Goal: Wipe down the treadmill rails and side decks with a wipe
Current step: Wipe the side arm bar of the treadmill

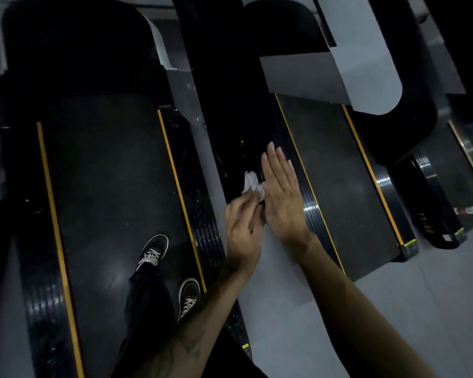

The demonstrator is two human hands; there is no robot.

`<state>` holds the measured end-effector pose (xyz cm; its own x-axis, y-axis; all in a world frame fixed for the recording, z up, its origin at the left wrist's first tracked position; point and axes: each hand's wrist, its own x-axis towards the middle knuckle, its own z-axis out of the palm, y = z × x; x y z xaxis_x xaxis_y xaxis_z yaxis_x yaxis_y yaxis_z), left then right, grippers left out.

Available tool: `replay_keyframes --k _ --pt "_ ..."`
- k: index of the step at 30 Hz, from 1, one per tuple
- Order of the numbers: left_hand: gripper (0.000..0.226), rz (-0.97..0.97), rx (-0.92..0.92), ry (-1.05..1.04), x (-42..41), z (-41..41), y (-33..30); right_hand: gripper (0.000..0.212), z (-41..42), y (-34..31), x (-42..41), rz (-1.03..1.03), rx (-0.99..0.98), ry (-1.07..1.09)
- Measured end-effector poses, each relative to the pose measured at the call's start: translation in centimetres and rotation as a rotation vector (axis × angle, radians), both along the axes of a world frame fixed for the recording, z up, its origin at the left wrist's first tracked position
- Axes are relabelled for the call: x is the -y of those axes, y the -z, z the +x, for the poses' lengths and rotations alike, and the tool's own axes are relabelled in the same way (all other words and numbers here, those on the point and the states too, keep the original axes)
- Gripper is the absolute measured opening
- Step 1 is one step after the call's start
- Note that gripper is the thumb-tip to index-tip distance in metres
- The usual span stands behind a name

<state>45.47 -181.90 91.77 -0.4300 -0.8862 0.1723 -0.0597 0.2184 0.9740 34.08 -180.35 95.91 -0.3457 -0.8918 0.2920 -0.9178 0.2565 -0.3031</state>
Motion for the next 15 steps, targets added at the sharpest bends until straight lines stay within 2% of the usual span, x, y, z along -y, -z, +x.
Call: replay_keyframes --k 4,8,13,15 --pt "0.044 -0.025 -0.071 0.132 0.9 -0.3 0.0 0.052 -0.6 0.2 -0.1 0.003 -0.032 -0.027" --pt "0.056 0.062 -0.07 0.26 1.8 -0.7 -0.1 0.052 -1.0 0.3 0.2 -0.015 -0.078 -0.049" --pt "0.053 0.196 -0.039 0.226 0.2 -0.4 1.0 0.052 -1.6 0.7 1.9 -0.081 -0.139 -0.04" --pt "0.05 0.193 -0.051 0.195 -1.1 0.1 0.6 0.052 -1.7 1.1 2.0 -0.105 -0.181 -0.028"
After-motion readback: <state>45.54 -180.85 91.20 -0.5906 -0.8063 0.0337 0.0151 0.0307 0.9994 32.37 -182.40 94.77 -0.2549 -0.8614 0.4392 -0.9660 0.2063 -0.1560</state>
